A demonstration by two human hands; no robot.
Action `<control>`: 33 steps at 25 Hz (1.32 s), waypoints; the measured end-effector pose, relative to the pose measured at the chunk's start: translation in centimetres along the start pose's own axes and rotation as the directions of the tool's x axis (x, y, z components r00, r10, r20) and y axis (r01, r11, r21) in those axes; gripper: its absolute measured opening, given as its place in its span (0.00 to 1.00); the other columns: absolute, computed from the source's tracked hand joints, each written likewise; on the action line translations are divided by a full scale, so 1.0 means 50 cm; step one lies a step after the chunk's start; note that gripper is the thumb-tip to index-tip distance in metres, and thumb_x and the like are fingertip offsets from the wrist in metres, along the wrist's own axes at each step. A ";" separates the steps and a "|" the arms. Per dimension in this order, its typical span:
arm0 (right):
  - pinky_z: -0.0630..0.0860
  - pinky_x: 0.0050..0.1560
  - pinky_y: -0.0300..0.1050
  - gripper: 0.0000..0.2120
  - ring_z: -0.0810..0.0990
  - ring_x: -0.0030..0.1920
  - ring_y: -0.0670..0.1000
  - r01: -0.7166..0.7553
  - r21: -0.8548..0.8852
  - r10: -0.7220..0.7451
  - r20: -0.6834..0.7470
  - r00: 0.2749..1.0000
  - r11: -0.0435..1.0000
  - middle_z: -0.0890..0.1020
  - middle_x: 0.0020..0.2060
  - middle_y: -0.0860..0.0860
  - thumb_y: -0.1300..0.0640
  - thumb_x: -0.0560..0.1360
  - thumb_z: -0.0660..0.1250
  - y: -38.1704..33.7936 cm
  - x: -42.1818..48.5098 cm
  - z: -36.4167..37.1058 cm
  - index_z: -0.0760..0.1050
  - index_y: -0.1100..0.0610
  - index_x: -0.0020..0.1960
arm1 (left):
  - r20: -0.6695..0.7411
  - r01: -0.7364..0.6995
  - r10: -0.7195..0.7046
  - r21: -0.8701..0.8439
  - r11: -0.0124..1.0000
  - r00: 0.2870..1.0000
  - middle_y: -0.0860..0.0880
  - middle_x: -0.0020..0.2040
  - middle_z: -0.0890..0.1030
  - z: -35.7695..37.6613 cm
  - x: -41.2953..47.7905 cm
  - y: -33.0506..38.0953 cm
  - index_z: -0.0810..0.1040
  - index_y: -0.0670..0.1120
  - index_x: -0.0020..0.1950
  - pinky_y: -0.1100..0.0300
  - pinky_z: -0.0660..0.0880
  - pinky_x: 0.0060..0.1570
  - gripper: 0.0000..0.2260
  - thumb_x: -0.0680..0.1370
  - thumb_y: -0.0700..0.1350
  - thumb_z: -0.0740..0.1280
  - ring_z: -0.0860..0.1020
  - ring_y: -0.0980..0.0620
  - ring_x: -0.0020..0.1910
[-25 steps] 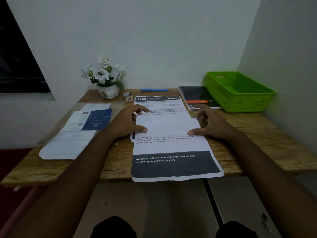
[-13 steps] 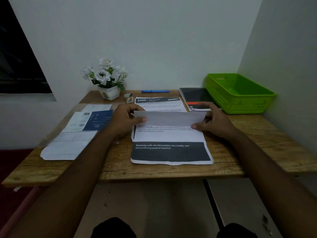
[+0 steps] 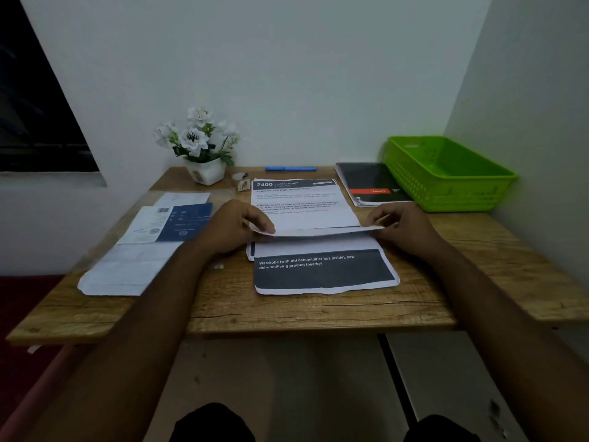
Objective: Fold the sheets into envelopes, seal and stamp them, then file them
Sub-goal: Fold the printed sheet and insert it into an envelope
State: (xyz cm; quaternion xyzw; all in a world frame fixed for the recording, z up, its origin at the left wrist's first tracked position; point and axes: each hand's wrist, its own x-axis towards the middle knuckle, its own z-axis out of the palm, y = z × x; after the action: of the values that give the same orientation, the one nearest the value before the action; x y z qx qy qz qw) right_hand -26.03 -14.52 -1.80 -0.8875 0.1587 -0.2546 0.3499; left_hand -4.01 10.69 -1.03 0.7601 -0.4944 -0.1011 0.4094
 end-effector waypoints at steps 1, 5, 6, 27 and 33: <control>0.73 0.38 0.29 0.13 0.80 0.38 0.39 -0.012 -0.004 0.012 0.019 1.000 1.000 0.84 0.39 0.42 0.65 0.69 0.76 -0.001 -0.001 0.000 0.82 0.47 0.38 | 0.028 -0.002 0.001 0.024 1.000 1.000 0.51 0.46 0.84 -0.002 -0.001 -0.001 0.85 0.47 0.44 0.67 0.76 0.48 0.11 0.69 0.32 0.73 0.80 0.59 0.47; 0.78 0.48 0.51 0.12 0.82 0.46 0.54 -0.018 -0.048 0.019 0.039 0.999 0.999 0.85 0.43 0.50 0.67 0.73 0.71 -0.001 0.000 0.001 0.84 0.50 0.42 | 0.041 0.023 -0.027 0.075 0.997 0.999 0.53 0.48 0.82 -0.007 -0.002 -0.002 0.84 0.49 0.46 0.77 0.72 0.44 0.23 0.70 0.24 0.60 0.77 0.65 0.47; 0.78 0.49 0.54 0.12 0.82 0.47 0.55 -0.013 -0.051 0.015 0.043 0.999 0.999 0.85 0.44 0.52 0.68 0.73 0.70 -0.002 -0.001 0.000 0.84 0.51 0.43 | 0.043 0.024 -0.027 0.069 0.997 0.999 0.53 0.48 0.83 -0.007 -0.002 -0.003 0.84 0.50 0.46 0.75 0.73 0.44 0.22 0.70 0.25 0.60 0.77 0.65 0.47; 0.75 0.51 0.44 0.10 0.78 0.53 0.46 -0.066 -0.115 0.090 0.213 0.973 0.991 0.80 0.52 0.44 0.46 0.68 0.76 -0.008 -0.005 0.001 0.82 0.42 0.49 | 0.147 -0.006 -0.022 0.183 0.983 0.989 0.61 0.52 0.74 0.012 0.007 -0.005 0.76 0.63 0.54 0.67 0.68 0.43 0.29 0.55 0.64 0.76 0.72 0.61 0.52; 0.76 0.46 0.44 0.33 0.77 0.48 0.48 -0.082 -0.167 0.110 0.167 0.980 0.983 0.77 0.49 0.45 0.31 0.51 0.76 -0.007 -0.003 0.006 0.75 0.36 0.55 | 0.092 -0.040 0.023 0.181 0.983 0.995 0.67 0.52 0.72 0.013 0.003 -0.005 0.76 0.62 0.54 0.74 0.66 0.41 0.28 0.57 0.59 0.80 0.70 0.71 0.52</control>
State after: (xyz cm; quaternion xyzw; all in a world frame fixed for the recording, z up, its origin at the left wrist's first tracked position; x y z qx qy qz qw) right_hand -25.94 -14.05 -1.81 -0.9228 0.1901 -0.1447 0.3024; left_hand -4.14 10.25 -1.58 0.7812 -0.5315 -0.0828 0.3168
